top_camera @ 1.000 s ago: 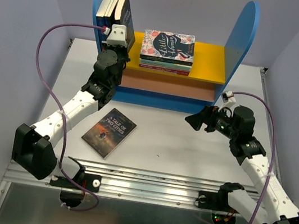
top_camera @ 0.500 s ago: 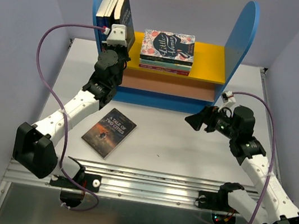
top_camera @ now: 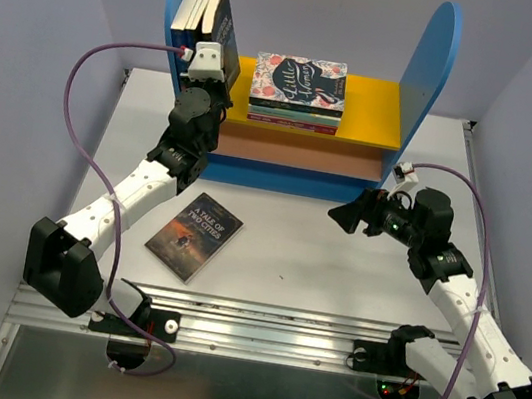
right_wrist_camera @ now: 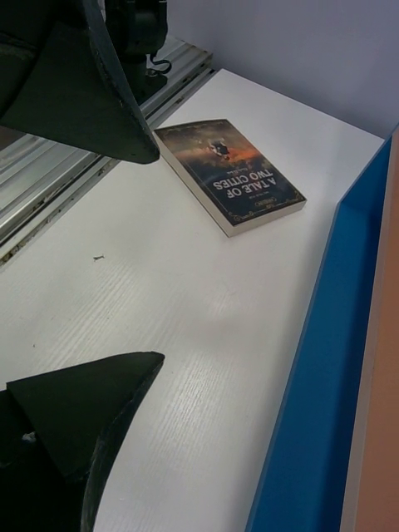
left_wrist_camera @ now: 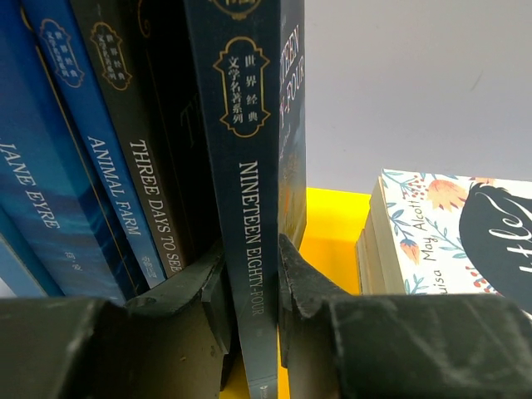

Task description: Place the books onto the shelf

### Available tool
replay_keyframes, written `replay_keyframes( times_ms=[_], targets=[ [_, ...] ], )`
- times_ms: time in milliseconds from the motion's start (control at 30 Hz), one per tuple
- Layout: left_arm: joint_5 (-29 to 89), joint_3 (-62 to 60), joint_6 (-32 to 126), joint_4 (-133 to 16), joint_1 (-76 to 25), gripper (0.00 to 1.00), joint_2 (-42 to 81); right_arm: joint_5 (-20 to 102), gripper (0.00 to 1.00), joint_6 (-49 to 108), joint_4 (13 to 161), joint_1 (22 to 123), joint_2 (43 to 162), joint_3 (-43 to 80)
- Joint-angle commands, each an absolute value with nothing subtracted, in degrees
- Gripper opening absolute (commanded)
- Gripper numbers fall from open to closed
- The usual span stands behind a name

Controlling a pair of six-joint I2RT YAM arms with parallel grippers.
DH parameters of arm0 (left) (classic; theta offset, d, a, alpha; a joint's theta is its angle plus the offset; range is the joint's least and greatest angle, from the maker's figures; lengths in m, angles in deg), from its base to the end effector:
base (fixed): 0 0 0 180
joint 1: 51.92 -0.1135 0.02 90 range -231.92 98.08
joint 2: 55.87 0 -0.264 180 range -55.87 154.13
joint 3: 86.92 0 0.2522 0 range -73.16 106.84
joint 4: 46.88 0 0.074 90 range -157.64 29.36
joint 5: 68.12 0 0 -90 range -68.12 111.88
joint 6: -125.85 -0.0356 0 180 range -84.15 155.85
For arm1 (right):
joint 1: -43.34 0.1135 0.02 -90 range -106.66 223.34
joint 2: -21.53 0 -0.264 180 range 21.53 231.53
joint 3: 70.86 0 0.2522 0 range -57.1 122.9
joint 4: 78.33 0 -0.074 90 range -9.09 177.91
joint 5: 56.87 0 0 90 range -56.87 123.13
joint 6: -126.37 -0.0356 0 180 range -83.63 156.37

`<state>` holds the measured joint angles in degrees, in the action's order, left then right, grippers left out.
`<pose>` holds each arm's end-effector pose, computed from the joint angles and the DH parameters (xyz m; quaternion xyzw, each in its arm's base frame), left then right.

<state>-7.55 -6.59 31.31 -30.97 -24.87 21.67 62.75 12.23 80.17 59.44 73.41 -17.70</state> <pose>0.2880 -0.1274 0.4172 -0.0452 0.5986 -0.0082 0.7997 0.1946 0.0745 0.2906 -0.0903 0.8013 0.3871 0.4471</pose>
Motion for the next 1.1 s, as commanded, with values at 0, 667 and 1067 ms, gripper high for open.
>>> replay_keyframes(
  times_ms=[0, 667, 1067],
  targets=[
    [-11.3, -4.1, 31.4, -30.1, -25.1, 0.38, 21.3, 63.8, 1.00, 13.1, 81.3, 59.5, 73.4, -16.8],
    [-6.9, -3.9, 35.5, -32.9, -25.2, 0.51, 17.4, 68.1, 1.00, 12.7, 82.6, 59.5, 73.6, -17.2],
    [-2.6, -3.6, 41.1, -34.5, -25.1, 0.70, 12.2, 71.3, 1.00, 12.7, 83.0, 59.5, 74.3, -16.9]
  ],
)
